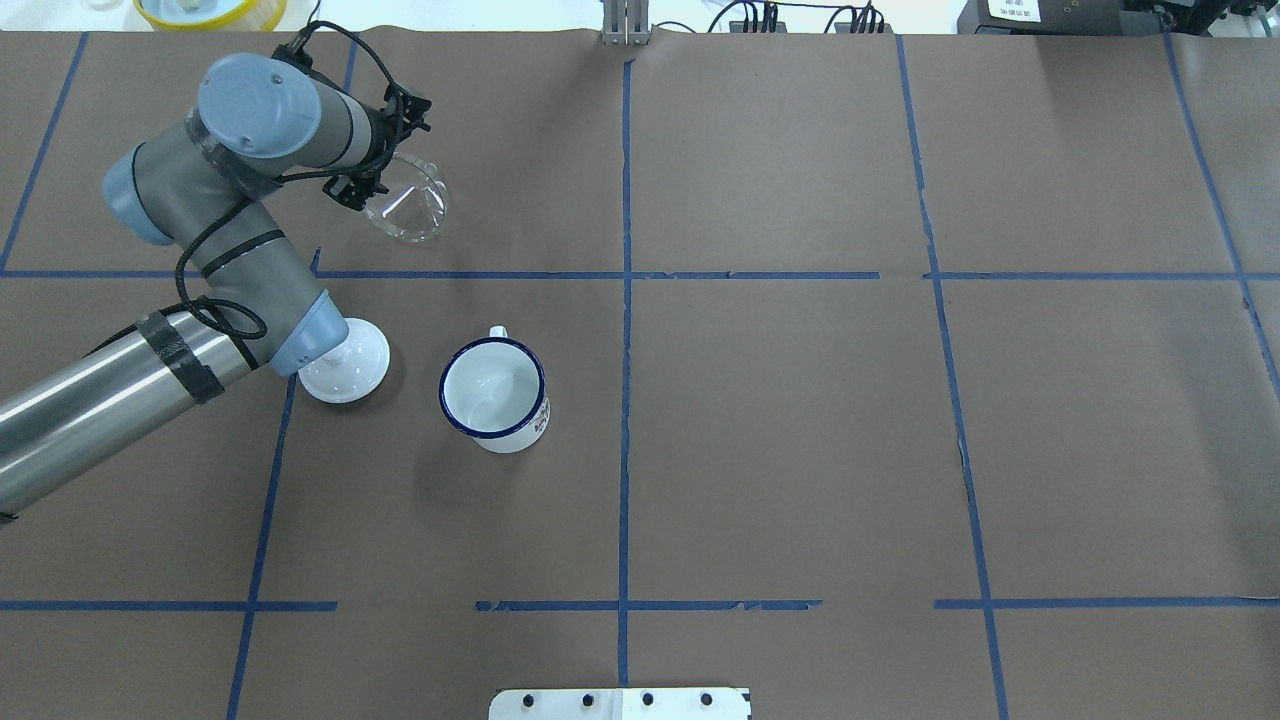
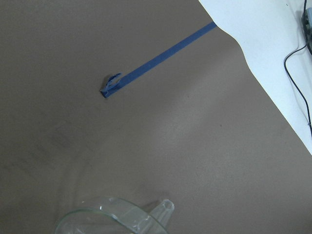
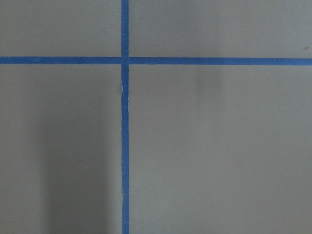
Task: Place funnel on cup
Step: 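Grasp the glass funnel's rim with the left gripper and lift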
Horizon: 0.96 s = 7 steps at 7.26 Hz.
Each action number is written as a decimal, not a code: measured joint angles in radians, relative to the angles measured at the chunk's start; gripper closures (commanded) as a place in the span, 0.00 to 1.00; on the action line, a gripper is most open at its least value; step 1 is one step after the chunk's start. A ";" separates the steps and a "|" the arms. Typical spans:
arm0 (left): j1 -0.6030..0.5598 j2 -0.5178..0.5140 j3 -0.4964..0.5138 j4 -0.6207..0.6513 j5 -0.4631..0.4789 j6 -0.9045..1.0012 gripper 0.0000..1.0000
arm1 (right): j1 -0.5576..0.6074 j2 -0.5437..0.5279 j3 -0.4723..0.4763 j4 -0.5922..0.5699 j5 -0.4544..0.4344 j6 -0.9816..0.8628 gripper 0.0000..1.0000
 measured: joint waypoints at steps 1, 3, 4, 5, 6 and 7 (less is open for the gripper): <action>0.010 -0.002 0.013 -0.017 0.012 -0.002 0.83 | 0.000 0.000 0.000 0.000 0.000 0.000 0.00; 0.025 0.001 0.018 -0.031 0.019 -0.004 1.00 | 0.000 0.000 0.000 0.000 0.000 0.000 0.00; 0.025 0.003 0.008 -0.034 0.018 -0.002 1.00 | 0.000 0.000 0.000 0.000 0.000 0.000 0.00; 0.015 0.006 -0.020 -0.033 0.005 -0.001 1.00 | 0.000 0.000 0.000 0.000 0.000 0.000 0.00; -0.013 0.021 -0.075 -0.028 -0.040 0.000 1.00 | 0.000 0.000 0.000 0.000 0.000 0.000 0.00; -0.055 0.053 -0.147 -0.017 -0.114 0.003 1.00 | 0.000 0.000 0.000 0.000 0.000 0.000 0.00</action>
